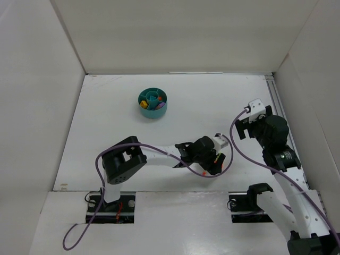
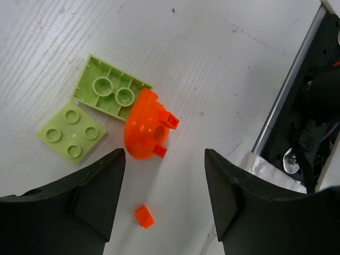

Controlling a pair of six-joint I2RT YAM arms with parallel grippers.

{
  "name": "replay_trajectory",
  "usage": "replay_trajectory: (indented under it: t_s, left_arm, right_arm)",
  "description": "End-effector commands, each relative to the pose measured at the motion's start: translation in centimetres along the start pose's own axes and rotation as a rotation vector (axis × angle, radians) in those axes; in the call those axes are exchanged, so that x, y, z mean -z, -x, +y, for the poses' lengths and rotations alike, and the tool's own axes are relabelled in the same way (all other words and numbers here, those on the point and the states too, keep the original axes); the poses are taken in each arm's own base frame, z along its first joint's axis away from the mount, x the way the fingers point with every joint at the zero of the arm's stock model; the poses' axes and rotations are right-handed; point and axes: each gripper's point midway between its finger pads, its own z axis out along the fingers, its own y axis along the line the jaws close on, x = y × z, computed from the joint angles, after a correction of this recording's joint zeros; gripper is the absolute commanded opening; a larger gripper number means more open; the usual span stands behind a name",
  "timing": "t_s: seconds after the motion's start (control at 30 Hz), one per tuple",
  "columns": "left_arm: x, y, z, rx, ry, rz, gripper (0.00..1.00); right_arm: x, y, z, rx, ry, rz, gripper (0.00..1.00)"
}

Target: Sort the legos into containers by color

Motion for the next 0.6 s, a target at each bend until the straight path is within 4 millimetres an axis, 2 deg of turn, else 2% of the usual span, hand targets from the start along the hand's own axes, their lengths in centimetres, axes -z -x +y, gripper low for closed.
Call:
replay_trajectory:
  t_s: [0.0, 0.2, 0.33, 0.57]
  left_arm:
    - [0.0, 2.6, -0.8, 0.018, -0.016, -0.049, 0.57]
    - [-0.8, 2.3, 0.2, 0.054, 0.035, -0.041, 0.56]
    - [-1.0, 2.6, 0.3, 0.054, 0.046, -0.044, 0.5]
    - [-1.4, 1.6, 1.1, 0.069, 0.078, -0.016, 0.47]
  right_arm:
    - [-0.1, -0.2, -0.4, -0.011, -0.022, 0.006, 1.0]
    - [-0.3, -0.4, -0.5, -0.001, -0.026, 0.019, 1.0]
    - [-0.3, -0.4, -0.5, -0.001, -0.026, 0.019, 1.0]
    - [-0.2, -0.6, -0.9, -0.004, -0.043, 0.026, 1.0]
